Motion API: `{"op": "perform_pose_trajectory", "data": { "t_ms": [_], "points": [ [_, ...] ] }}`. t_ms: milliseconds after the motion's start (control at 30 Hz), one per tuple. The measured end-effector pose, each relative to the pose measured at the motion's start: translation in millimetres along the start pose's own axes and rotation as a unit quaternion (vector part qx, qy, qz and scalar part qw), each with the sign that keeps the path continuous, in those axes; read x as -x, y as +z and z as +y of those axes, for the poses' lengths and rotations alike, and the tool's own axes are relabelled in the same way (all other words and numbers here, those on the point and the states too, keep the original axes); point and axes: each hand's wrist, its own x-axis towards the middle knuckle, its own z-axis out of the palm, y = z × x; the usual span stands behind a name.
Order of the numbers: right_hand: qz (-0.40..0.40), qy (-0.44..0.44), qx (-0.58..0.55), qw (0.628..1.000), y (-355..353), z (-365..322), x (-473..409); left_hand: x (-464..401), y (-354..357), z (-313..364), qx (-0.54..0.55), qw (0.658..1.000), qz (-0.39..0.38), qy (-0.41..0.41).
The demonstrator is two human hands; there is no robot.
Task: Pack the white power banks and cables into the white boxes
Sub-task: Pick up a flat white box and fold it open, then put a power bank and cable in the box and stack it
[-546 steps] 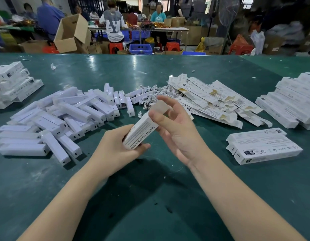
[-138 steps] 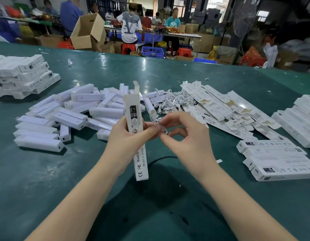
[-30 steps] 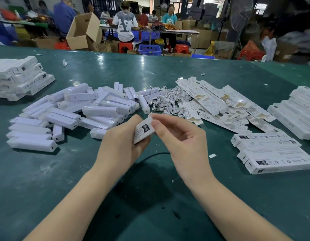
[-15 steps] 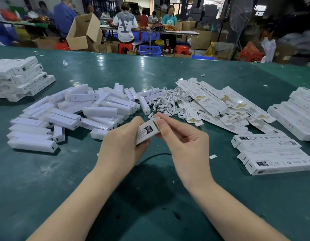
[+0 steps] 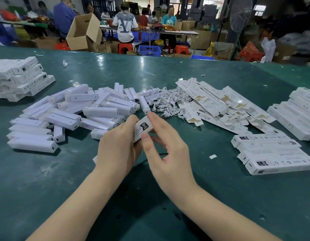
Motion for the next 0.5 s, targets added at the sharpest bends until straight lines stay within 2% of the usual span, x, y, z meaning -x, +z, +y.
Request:
{"op": "perform_pose_trajectory", "data": {
  "t_ms": [133, 333, 400, 500],
  "points": [
    [0.011, 0.011, -0.030, 0.999, -5, 2, -4, -1, 0, 3, 0.007, 1.000, 0.010, 0.008],
    [0.141, 0.089, -0.115, 0.979, -36, 4, -33, -7, -2, -7, -0.002, 0.998, -0.011, -0.056],
    [0.193, 0.130, -0.168, 0.958, -51, 8, -42, -8, -4, -11, 0.127, 0.983, -0.021, -0.128],
    [0.210, 0.169, -0.215, 0.939, -56, 15, -48, -6, 2, -9, 0.351, 0.912, -0.069, -0.199]
  ]
}}
